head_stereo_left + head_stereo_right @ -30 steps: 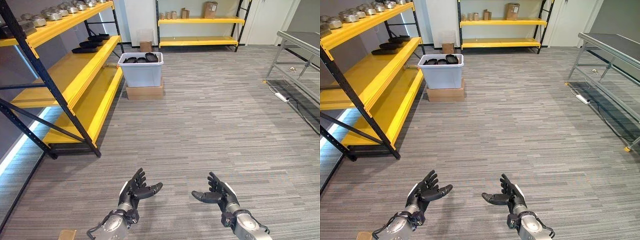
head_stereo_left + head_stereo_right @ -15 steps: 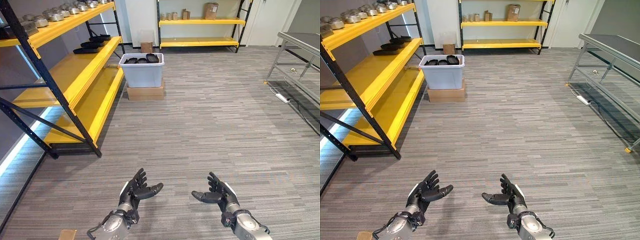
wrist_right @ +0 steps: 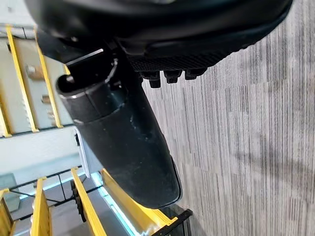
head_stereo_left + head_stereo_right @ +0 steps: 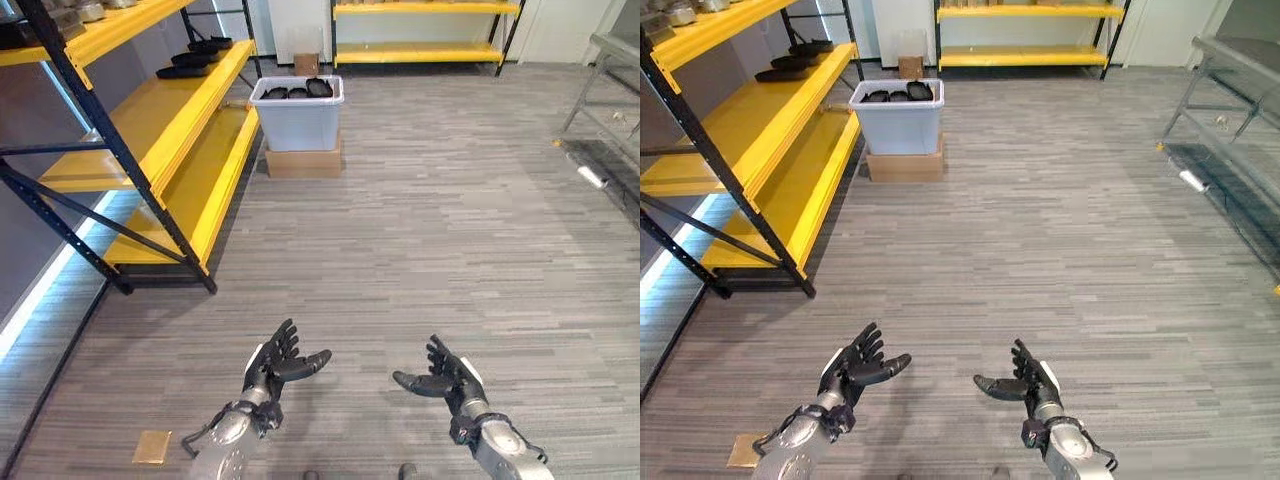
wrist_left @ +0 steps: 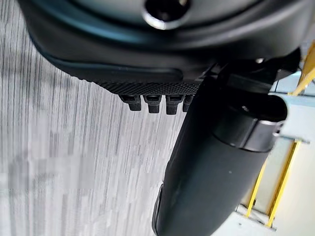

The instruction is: Move parts from the plastic box to the shelf.

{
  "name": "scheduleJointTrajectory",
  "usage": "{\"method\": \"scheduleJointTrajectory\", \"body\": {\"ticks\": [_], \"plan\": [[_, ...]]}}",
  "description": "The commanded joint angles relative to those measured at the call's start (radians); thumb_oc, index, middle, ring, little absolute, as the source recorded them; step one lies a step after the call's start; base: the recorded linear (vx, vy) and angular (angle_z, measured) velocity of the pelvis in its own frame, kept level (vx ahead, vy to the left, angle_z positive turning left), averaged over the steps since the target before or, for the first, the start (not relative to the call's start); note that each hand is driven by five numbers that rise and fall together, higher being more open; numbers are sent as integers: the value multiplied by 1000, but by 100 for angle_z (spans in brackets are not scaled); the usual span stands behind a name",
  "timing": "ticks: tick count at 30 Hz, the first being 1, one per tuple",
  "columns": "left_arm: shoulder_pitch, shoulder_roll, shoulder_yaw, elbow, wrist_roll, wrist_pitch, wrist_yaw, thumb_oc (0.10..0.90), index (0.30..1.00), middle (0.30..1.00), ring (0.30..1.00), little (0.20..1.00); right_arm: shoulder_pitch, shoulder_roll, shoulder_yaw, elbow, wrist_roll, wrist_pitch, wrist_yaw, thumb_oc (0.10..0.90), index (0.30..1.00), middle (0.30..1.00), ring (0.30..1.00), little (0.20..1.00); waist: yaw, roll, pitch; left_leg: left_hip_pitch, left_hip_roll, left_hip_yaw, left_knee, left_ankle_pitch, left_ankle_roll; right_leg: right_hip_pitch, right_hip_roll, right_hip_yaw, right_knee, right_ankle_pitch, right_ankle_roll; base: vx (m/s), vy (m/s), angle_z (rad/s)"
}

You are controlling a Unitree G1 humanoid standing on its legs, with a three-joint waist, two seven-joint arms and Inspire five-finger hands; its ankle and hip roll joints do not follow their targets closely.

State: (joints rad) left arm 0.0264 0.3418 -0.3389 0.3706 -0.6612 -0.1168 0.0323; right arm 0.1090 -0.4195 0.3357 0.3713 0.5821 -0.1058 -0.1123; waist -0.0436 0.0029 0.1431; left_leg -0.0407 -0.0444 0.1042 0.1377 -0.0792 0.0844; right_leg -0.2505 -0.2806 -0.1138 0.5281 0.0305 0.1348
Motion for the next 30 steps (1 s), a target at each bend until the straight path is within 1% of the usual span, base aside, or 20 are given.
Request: {"method": "scheduleJointTrajectory", "body": {"ticks": [1,3,4,5,8,9,12,13,15,17,19,20,21,22,23,24,25,27,29,30], "plan": [[-61,52,26,-110,7,-100,-21,900,1000,1000,1000,1000,-67,9,-25,-59,2,-85,3,900,1000,1000,1000,1000,10,4,20,62,24,-26,30,-120,16,-37,-53,14,109,137,33,271,162,29],[-72,56,34,-108,-2,-101,-26,900,1000,1000,1000,1000,-69,2,-38,-62,13,-91,-5,900,1000,1000,1000,1000,-12,-9,27,124,-5,-50,20,-162,5,-74,-24,10,-65,98,28,330,9,13],[-72,56,34,-108,-2,-101,-26,900,1000,1000,1000,1000,-69,3,-38,-62,14,-91,-5,900,1000,1000,1000,1000,-13,-8,28,127,-3,-51,19,-162,4,-69,-22,7,-68,99,27,237,-71,-4],[-85,55,29,-99,-3,-102,-25,900,1000,1000,1000,1000,-84,0,-35,-50,18,-94,-10,900,1000,1000,1000,1000,-16,-23,32,138,-16,-49,19,-182,-4,-82,-29,-4,-175,97,30,167,-66,11],[-103,44,33,-89,-4,-105,-17,900,1000,1000,1000,1000,-110,-3,-33,-42,18,-95,-23,900,1000,1000,1000,1000,-25,-24,43,168,-14,-53,38,-222,-19,-78,-32,-44,-294,112,42,246,-83,8],[-114,39,38,-105,3,-114,-11,900,1000,1000,1000,1000,-129,-7,-29,-43,8,-93,-27,900,1000,1000,1000,1000,-30,-29,49,204,-16,-57,64,-263,-36,-97,-39,-60,-370,142,57,323,-107,11],[-111,31,40,-123,5,-119,-8,900,1000,1000,1000,1000,-131,-18,-31,-49,-6,-90,-28,900,1000,1000,1000,1000,-35,-29,50,223,-5,-57,103,-293,-47,-123,-45,-64,-361,169,67,316,-123,20],[-105,26,37,-134,-9,-122,-19,900,1000,1000,1000,1000,-125,-24,-28,-47,1,-90,-25,900,1000,1000,1000,1000,-39,-30,35,233,19,-61,148,-309,-69,-139,-23,-59,-302,134,46,321,-168,12],[-104,20,36,-137,-15,-123,-18,900,1000,1000,1000,1000,-126,-26,-25,-48,1,-88,-24,900,1000,1000,1000,1000,-43,-28,29,228,30,-62,177,-317,-73,-146,-12,-50,-276,124,38,308,-166,28],[-86,16,35,-133,-40,-121,-22,900,1000,1000,1000,1000,-128,-34,-20,-58,10,-89,-13,900,1000,1000,1000,1000,-56,-6,6,289,88,-79,133,-288,-95,-190,49,-47,-117,24,0,375,-223,30],[-72,15,34,-132,-42,-119,-24,900,1000,1000,1000,1000,-123,-37,-19,-55,8,-89,-11,900,1000,1000,1000,1000,-61,0,-16,335,118,-83,93,-262,-109,-208,73,-50,-56,-24,-16,382,-239,10],[-58,18,36,-138,-43,-114,-25,900,1000,1000,1000,1000,-114,-39,-19,-60,8,-85,-8,900,1000,1000,1000,1000,-63,4,-34,351,142,-91,89,-208,-122,-200,97,-53,-45,-49,-33,293,-200,-3],[-58,18,36,-138,-43,-114,-25,900,1000,1000,1000,1000,-114,-38,-19,-60,8,-85,-8,900,1000,1000,1000,1000,-64,2,-36,350,140,-92,86,-203,-122,-200,96,-53,-51,-45,-33,268,-199,3],[-49,18,37,-140,-45,-113,-27,900,1000,1000,1000,1000,-108,-41,-15,-59,6,-85,-4,900,1000,1000,1000,1000,-60,8,-42,335,166,-93,117,-115,-138,-178,123,-59,-59,-67,-53,184,-210,17],[-46,20,34,-143,-53,-114,-26,900,1000,1000,1000,1000,-105,-44,-13,-52,5,-89,-3,900,1000,1000,1000,1000,-55,6,-49,268,190,-97,242,29,-153,-146,151,-63,-89,-79,-83,188,-208,25],[-46,20,34,-143,-53,-114,-26,900,1000,1000,1000,1000,-105,-44,-13,-52,5,-89,-3,900,1000,1000,1000,1000,-55,6,-49,268,190,-97,242,29,-153,-146,151,-63,-89,-79,-83,253,-656,18],[-65,31,24,-161,-91,-108,-28,900,1000,1000,1000,1000,-101,-68,-30,-65,30,-116,-10,900,1000,1000,1000,1000,-22,-57,6,-27,226,-87,744,170,-120,-28,197,-76,-174,-114,-168,259,-634,-11],[-68,33,19,-170,-92,-107,-31,900,1000,1000,1000,1000,-95,-77,-36,-65,25,-115,-13,900,1000,1000,1000,1000,-7,-64,25,-81,224,-78,768,130,-108,5,210,-72,-197,-126,-172,230,-390,5],[-63,30,8,-180,-100,-110,-31,900,1000,1000,1000,1000,-81,-88,-53,-62,34,-118,-30,900,1000,1000,1000,1000,17,-72,45,-220,193,-45,703,53,-107,83,207,-64,-252,-133,-153,334,-74,-31],[-47,24,8,-178,-127,-110,-37,900,1000,1000,1000,1000,-67,-91,-65,-61,41,-126,-35,900,1000,1000,1000,1000,32,-73,47,-299,214,-37,524,70,-121,138,210,-51,-308,-144,-139,501,50,-27]]}}
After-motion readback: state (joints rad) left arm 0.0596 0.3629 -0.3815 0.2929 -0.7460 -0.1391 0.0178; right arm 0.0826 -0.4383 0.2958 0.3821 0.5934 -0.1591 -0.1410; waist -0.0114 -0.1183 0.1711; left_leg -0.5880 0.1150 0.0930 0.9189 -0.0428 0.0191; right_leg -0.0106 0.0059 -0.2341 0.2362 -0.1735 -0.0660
